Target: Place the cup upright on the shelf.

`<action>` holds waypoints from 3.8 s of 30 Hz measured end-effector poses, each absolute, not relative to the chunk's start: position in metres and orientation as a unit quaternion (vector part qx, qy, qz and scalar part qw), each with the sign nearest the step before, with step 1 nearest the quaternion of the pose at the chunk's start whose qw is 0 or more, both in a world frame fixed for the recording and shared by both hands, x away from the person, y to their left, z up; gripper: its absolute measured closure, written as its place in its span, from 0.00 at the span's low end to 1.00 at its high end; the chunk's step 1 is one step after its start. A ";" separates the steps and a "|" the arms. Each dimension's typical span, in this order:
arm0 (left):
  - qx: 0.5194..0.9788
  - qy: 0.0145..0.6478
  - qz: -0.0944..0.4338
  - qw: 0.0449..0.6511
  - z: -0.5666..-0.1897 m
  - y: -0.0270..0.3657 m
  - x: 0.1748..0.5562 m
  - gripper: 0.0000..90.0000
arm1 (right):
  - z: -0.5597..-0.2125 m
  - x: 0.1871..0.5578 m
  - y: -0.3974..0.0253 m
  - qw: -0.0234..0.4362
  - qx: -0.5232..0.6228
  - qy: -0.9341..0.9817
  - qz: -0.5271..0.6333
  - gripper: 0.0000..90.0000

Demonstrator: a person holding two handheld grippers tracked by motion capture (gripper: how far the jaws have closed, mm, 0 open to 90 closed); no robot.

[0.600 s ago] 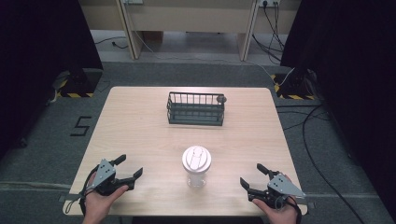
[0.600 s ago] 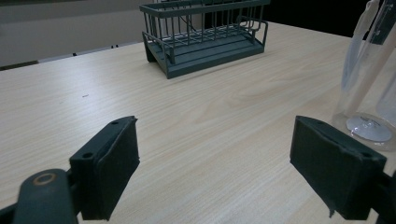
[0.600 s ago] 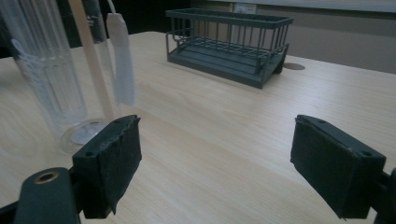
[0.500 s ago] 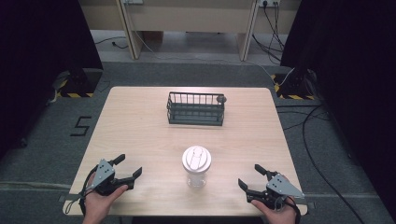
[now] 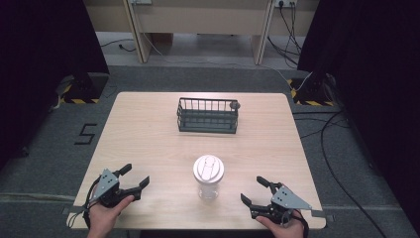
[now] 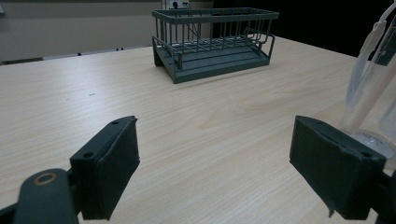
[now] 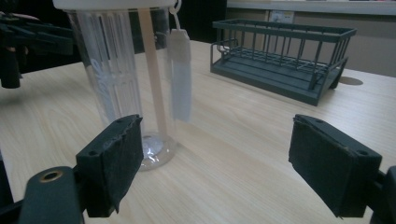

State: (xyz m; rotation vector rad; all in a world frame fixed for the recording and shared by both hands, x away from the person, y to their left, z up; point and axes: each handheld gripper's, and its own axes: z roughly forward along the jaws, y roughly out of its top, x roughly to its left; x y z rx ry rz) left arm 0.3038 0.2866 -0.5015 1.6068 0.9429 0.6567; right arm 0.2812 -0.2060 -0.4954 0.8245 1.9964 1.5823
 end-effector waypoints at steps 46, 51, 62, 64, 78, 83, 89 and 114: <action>0.674 0.387 0.267 0.570 -0.498 0.280 0.301 0.19 | -0.504 0.321 -0.109 0.154 0.237 0.765 0.579 0.17; 0.674 0.387 0.266 0.570 -0.499 0.281 0.301 0.19 | -0.504 0.325 -0.103 0.149 0.232 0.768 0.579 0.17; 0.674 0.385 0.268 0.570 -0.498 0.281 0.301 0.19 | -0.507 0.330 -0.099 0.144 0.228 0.769 0.579 0.19; 0.674 0.386 0.268 0.571 -0.498 0.281 0.301 0.19 | -0.507 0.330 -0.099 0.145 0.228 0.769 0.579 0.19; 0.674 0.386 0.268 0.570 -0.499 0.282 0.301 0.19 | -0.508 0.328 -0.097 0.150 0.231 0.761 0.588 0.20; 0.674 0.386 0.268 0.571 -0.498 0.282 0.301 0.19 | -0.507 0.328 -0.096 0.154 0.232 0.758 0.590 0.20; 0.673 0.387 0.269 0.569 -0.498 0.282 0.301 0.19 | -0.499 0.329 -0.097 0.162 0.231 0.752 0.595 0.20; 0.669 0.391 0.272 0.570 -0.499 0.285 0.301 0.20 | -0.463 0.359 -0.111 0.209 0.246 0.726 0.607 0.20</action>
